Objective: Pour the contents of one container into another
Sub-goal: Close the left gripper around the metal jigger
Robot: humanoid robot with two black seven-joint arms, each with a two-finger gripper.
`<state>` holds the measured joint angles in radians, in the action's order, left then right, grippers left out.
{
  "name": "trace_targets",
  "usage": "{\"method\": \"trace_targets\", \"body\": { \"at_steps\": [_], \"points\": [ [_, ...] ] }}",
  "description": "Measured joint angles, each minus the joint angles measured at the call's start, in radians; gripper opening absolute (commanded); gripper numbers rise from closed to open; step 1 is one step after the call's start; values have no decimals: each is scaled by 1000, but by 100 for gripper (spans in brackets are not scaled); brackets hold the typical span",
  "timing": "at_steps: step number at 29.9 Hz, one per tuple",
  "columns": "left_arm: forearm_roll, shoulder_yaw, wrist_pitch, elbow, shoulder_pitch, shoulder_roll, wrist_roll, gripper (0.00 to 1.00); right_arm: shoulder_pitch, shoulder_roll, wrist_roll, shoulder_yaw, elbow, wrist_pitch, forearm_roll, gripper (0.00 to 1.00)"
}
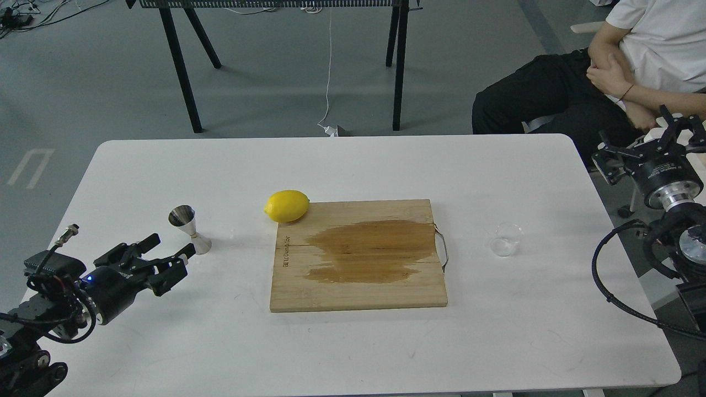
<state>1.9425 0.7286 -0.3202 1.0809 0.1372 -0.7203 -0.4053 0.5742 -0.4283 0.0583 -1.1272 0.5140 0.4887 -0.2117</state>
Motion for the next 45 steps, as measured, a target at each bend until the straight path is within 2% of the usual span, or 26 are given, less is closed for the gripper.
{"method": "trace_targets", "body": {
  "at_steps": [9,18,23,26,35,41,45],
  "points": [
    [45,-32,0,-191,123,111,-1,79,1,-8,0,-2,3,0,0,100],
    [41,-90,0,-263,175,170,4,74,9,-16,0,-2,0,0,0,100],
    [39,-92,0,-328,198,219,5,62,12,-17,0,1,0,0,0,100],
    [39,-91,0,-348,203,235,5,51,14,-17,0,3,-2,0,1,100],
    [35,-89,-2,-355,212,239,5,33,19,-18,0,5,-3,0,2,100],
    [35,-92,-2,-385,221,239,4,10,18,-17,0,6,-3,0,2,100],
    [35,-92,-2,-397,226,240,3,8,18,-17,0,6,-3,0,2,100]
  ]
}}
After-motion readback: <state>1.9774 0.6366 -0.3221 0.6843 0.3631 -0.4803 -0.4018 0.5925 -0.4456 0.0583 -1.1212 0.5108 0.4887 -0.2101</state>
